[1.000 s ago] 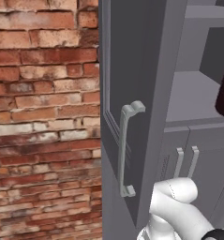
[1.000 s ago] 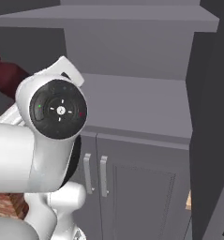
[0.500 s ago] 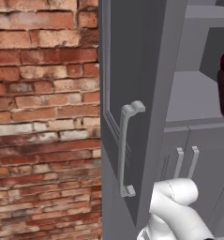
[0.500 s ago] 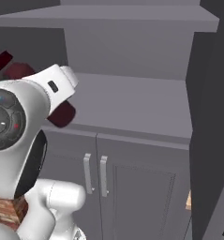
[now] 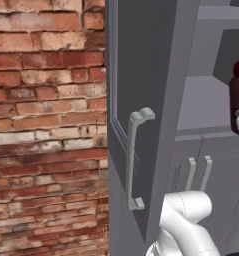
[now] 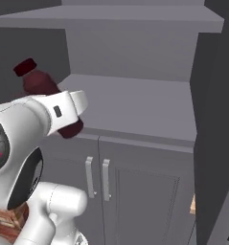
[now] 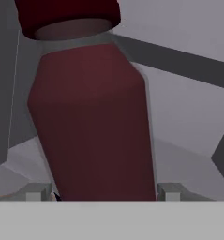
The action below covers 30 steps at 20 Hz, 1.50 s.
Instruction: Pick the juice from the counter and place it in the open cabinet.
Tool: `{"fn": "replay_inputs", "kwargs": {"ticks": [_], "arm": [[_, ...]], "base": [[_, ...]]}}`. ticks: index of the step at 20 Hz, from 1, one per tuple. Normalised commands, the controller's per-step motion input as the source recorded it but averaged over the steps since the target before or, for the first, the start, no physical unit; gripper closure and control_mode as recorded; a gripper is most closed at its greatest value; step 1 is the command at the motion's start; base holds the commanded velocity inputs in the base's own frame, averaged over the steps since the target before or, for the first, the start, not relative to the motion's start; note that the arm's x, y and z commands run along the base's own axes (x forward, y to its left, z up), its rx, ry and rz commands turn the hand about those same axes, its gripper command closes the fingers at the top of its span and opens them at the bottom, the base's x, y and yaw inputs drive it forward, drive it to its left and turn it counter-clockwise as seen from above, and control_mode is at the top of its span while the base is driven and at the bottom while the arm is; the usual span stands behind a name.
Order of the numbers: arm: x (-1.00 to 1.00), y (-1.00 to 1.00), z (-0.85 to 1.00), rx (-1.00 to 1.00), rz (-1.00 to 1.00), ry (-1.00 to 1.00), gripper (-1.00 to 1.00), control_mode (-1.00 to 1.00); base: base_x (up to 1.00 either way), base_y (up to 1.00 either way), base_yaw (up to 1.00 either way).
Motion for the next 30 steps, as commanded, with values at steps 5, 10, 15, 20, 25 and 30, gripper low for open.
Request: {"fn": "replay_inputs", "kwargs": {"ticks": [5, 10, 15, 20, 25, 30], "arm": [[0.3, -0.07, 0.0, 0.2, -0.11, 0.0, 1.0, -1.0], [0.33, -0.07, -0.01, 0.17, -0.06, -0.03, 1.0, -1.0], [0.31, -0.06, -0.12, 0.15, -0.06, -0.02, 1.0, -1.0], [0.27, -0.03, -0.19, 0.13, -0.05, -0.02, 1.0, -1.0], [0.26, 0.0, -0.28, 0.11, -0.04, -0.11, 1.0, -1.0], [0.29, 0.0, -0.3, 0.07, -0.04, -0.12, 1.0, -1.0]], "base": [[0.0, 0.0, 0.0], [0.0, 0.0, 0.0], [0.0, 0.0, 0.0], [0.0, 0.0, 0.0], [0.0, 0.0, 0.0], [0.0, 0.0, 0.0]]}}
